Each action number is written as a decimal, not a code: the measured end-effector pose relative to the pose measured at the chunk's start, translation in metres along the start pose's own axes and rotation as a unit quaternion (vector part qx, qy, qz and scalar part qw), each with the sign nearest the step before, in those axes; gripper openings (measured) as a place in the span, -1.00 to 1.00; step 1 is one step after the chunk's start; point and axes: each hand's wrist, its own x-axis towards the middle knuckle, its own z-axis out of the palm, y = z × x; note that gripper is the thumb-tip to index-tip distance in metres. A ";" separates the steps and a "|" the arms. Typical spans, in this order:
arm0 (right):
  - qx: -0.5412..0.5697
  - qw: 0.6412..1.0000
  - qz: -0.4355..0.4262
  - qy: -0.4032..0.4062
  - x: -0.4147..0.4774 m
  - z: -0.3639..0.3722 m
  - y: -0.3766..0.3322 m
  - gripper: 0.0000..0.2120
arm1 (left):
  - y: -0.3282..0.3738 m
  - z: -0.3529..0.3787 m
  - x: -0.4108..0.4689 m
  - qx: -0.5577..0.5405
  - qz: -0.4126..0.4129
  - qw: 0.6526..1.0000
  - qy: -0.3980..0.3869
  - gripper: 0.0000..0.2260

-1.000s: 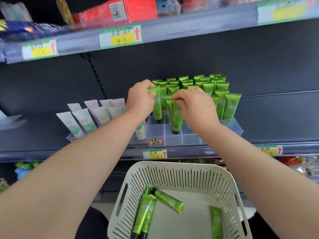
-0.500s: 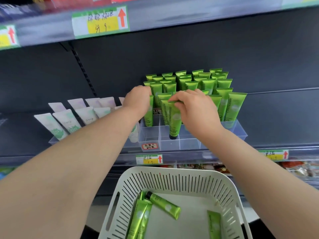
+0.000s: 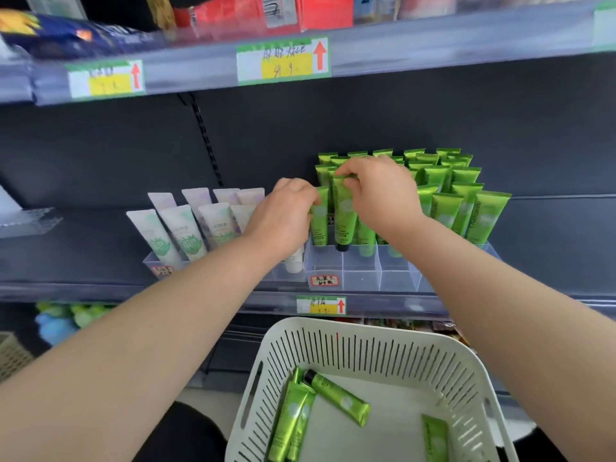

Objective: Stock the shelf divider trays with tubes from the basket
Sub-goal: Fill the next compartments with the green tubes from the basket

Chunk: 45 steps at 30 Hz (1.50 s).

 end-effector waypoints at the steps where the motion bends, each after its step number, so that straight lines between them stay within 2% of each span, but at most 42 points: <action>1: -0.003 1.000 0.001 0.001 0.004 0.004 -0.003 -0.74 | -0.003 0.000 -0.007 -0.004 0.004 1.000 -0.001 -0.74; 15: -0.074 0.991 0.030 -0.109 0.006 0.056 -0.007 -0.64 | -0.014 0.014 -0.052 -0.038 0.006 0.999 -0.029 -0.69; 25: -0.082 0.996 -0.028 -0.005 -0.027 0.042 -0.003 -0.69 | 0.008 0.030 -0.068 -0.071 0.013 0.996 -0.048 -0.70; 31: -0.050 0.998 -0.034 -0.008 -0.089 0.042 0.002 -0.70 | 0.026 0.047 -0.089 -0.059 0.016 0.995 -0.084 -0.72; 38: -0.050 0.995 -0.019 -0.080 -0.189 0.066 0.020 -0.69 | 0.051 0.091 -0.133 -0.068 0.034 0.985 -0.153 -0.74; 42: -0.075 0.977 0.041 -0.196 -0.232 0.081 0.045 -0.63 | 0.060 0.122 -0.160 -0.073 0.017 0.977 -0.199 -0.66; 45: -0.080 0.956 0.097 -0.264 -0.260 0.091 0.063 -0.62 | 0.066 0.144 -0.182 -0.071 -0.004 0.966 -0.249 -0.69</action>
